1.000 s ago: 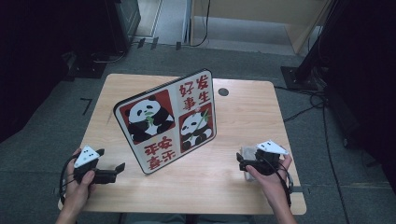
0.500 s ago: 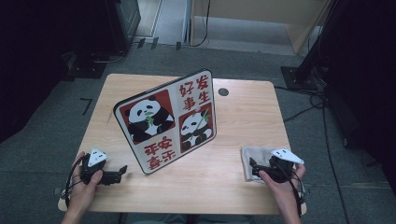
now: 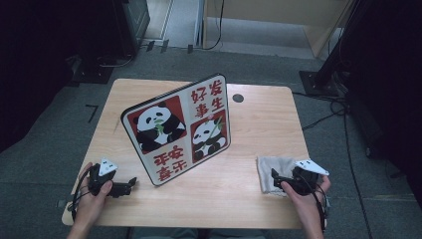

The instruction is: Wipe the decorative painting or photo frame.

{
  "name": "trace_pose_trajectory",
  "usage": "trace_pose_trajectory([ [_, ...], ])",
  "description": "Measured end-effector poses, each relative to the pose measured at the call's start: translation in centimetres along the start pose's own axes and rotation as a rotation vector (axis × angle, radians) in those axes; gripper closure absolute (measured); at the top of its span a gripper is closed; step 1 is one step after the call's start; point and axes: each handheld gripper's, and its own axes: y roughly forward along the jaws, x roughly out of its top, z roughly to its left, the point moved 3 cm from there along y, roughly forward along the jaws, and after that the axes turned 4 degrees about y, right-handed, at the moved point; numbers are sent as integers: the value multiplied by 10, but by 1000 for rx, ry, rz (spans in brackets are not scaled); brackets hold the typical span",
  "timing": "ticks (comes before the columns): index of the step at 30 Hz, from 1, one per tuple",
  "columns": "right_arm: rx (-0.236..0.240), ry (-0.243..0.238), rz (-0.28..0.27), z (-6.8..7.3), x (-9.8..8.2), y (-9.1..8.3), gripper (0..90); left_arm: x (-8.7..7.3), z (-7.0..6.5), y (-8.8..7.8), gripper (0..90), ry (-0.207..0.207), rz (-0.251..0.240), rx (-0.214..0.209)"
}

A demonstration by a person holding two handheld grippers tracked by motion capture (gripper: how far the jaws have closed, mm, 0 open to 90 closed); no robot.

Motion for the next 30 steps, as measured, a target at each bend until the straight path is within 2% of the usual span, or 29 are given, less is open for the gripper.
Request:
trace_pose_trajectory([
  [6, -6, 19, 34, -9, -4, 7, 0, 0, 1, 1, 0, -3, -3, -5],
  [13, -19, 23, 66, -10, -12, 14, 0, 2, 1, 3, 0, 2, -2, -11],
  [18, -39, 36, 78, -14, -13, 21, 4, 3, 0, 4, 0, -15, 0, 3],
  [23, -22, 39, 88, -8, -12, 29, 5, 3, -2, 3, 0, -8, 18, -2],
  [26, -24, 28, 105, -4, -14, 36, 5, 6, -4, -2, 0, -2, -5, -15],
  [27, -26, 26, 116, -4, -15, 37, 0, 9, -6, -7, 0, 4, -42, -36],
  [30, -46, 2, 116, -1, -17, 40, 0, 15, -9, -19, 0, 7, -99, -68],
])
